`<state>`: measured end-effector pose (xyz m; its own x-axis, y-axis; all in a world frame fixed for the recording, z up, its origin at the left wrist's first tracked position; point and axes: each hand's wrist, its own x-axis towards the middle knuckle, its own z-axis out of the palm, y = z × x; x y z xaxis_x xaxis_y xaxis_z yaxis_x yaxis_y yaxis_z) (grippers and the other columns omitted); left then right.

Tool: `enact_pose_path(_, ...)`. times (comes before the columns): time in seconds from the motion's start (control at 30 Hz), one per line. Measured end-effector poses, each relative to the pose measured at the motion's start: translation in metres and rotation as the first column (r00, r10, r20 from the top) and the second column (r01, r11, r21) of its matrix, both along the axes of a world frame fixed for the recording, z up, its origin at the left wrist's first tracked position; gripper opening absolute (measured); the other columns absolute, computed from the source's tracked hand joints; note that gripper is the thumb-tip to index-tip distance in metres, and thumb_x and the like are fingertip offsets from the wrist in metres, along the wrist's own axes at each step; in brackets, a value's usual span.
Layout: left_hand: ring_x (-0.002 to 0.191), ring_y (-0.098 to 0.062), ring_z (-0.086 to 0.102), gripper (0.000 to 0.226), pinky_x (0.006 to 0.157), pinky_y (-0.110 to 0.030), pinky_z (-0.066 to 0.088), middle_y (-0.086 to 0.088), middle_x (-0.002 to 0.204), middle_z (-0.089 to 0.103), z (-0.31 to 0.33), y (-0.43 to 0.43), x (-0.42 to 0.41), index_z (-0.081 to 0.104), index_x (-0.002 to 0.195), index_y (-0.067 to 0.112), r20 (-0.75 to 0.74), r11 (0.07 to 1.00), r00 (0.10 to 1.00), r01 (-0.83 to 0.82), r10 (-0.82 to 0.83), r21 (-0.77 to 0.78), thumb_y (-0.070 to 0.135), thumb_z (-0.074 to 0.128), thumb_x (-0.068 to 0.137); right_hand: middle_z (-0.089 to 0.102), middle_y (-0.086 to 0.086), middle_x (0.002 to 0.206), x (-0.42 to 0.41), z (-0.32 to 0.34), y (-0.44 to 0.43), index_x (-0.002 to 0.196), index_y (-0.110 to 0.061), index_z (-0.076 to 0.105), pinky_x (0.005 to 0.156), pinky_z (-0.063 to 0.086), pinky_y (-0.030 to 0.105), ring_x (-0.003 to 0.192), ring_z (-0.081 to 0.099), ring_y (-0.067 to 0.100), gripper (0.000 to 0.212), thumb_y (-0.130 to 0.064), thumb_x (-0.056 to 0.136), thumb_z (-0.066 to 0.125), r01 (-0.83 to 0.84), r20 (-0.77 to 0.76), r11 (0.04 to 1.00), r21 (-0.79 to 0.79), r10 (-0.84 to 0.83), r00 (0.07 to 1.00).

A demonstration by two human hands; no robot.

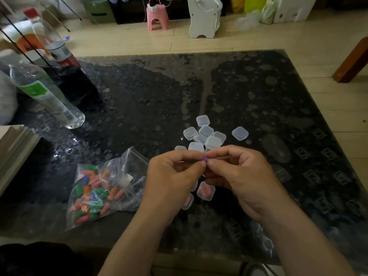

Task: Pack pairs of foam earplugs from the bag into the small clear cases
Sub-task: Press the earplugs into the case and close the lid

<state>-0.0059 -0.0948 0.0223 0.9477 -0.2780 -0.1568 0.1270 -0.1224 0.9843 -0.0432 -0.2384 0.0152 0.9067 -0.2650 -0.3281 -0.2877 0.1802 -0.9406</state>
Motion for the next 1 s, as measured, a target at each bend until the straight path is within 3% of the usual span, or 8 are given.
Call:
enact_pose_path(0.2,0.076,-0.017,0.077,0.016,0.067,-0.023,0.060,-0.001,0.079,0.079,0.000,-0.005,0.001,0.078,0.089,0.015,-0.010,1.000,1.000,-0.020,0.020,0.011,0.000,0.073,0.089,0.079,0.004,0.083,-0.001,0.003,-0.003,0.095,-0.010,0.077,0.070,0.061,0.030,0.077,0.077,0.015,0.015,0.002,0.090,0.070,0.066,-0.011,0.998,-0.011,-0.066,0.998)
enact_pose_path(0.37,0.081,-0.036,0.073,0.020,0.074,-0.049,0.061,-0.003,0.089,0.077,-0.004,-0.005,0.007,0.073,0.106,0.016,-0.006,0.998,0.999,-0.050,0.050,0.040,0.002,0.071,0.092,0.080,0.001,0.082,-0.001,0.008,-0.017,0.095,-0.007,0.074,0.076,0.064,0.034,0.082,0.077,0.013,0.012,0.003,0.091,0.069,0.210,-0.036,0.978,0.005,-0.209,0.977)
enact_pose_path(0.47,0.078,-0.020,0.076,0.022,0.071,-0.033,0.064,-0.001,0.088,0.079,-0.004,-0.010,0.004,0.075,0.106,0.018,-0.026,0.999,0.999,0.038,-0.037,0.031,0.002,0.072,0.091,0.079,0.003,0.083,-0.005,0.009,-0.018,0.094,-0.007,0.075,0.078,0.063,0.037,0.082,0.077,0.016,0.012,0.003,0.089,0.070,0.092,-0.057,0.996,0.004,-0.091,0.994)
enact_pose_path(0.57,0.071,-0.013,0.076,0.019,0.064,-0.018,0.056,-0.001,0.077,0.079,-0.005,-0.018,0.001,0.078,0.091,0.017,-0.006,0.997,0.997,0.073,-0.073,0.030,-0.001,0.073,0.088,0.078,0.008,0.085,-0.006,0.006,-0.017,0.087,-0.010,0.077,0.083,0.063,0.048,0.085,0.077,0.027,0.014,0.004,0.085,0.074,0.055,-0.036,0.998,-0.028,-0.056,0.998)
enact_pose_path(0.73,0.071,-0.016,0.077,0.011,0.061,-0.018,0.056,-0.007,0.076,0.078,-0.005,-0.024,0.002,0.078,0.090,0.009,-0.055,0.999,0.998,0.025,-0.027,-0.035,-0.001,0.073,0.089,0.079,0.006,0.087,-0.008,0.008,-0.025,0.099,-0.016,0.077,0.075,0.062,0.035,0.083,0.077,0.019,0.018,-0.001,0.092,0.069,0.042,-0.047,0.999,0.025,-0.041,0.998)
enact_pose_path(0.87,0.081,-0.023,0.079,0.012,0.073,-0.032,0.063,-0.009,0.083,0.080,-0.006,-0.026,0.001,0.079,0.097,0.010,-0.114,0.998,0.991,0.064,-0.066,-0.025,0.002,0.072,0.091,0.079,0.005,0.088,-0.012,0.010,-0.028,0.100,-0.013,0.077,0.068,0.060,0.030,0.082,0.078,0.019,0.017,-0.001,0.090,0.071,0.005,-0.062,1.000,0.010,-0.004,0.998)
enact_pose_path(0.93,0.081,-0.019,0.078,0.015,0.077,-0.032,0.064,-0.005,0.085,0.080,-0.009,-0.028,0.002,0.079,0.101,0.012,-0.091,0.996,0.993,0.081,-0.078,0.030,0.003,0.070,0.093,0.080,0.001,0.085,-0.011,0.010,-0.029,0.093,-0.012,0.078,0.068,0.061,0.030,0.081,0.077,0.017,0.014,0.000,0.089,0.072,0.068,-0.070,0.996,-0.057,-0.072,0.995)
enact_pose_path(1.0,0.082,-0.006,0.075,0.019,0.077,-0.022,0.061,0.006,0.087,0.079,-0.015,-0.029,0.005,0.077,0.108,0.017,0.050,0.974,0.995,0.070,-0.083,0.213,0.008,0.070,0.094,0.080,-0.001,0.083,-0.009,0.012,-0.033,0.091,-0.014,0.077,0.071,0.063,0.032,0.080,0.077,0.016,0.013,-0.002,0.090,0.072,0.181,-0.092,0.979,-0.090,-0.189,0.978)
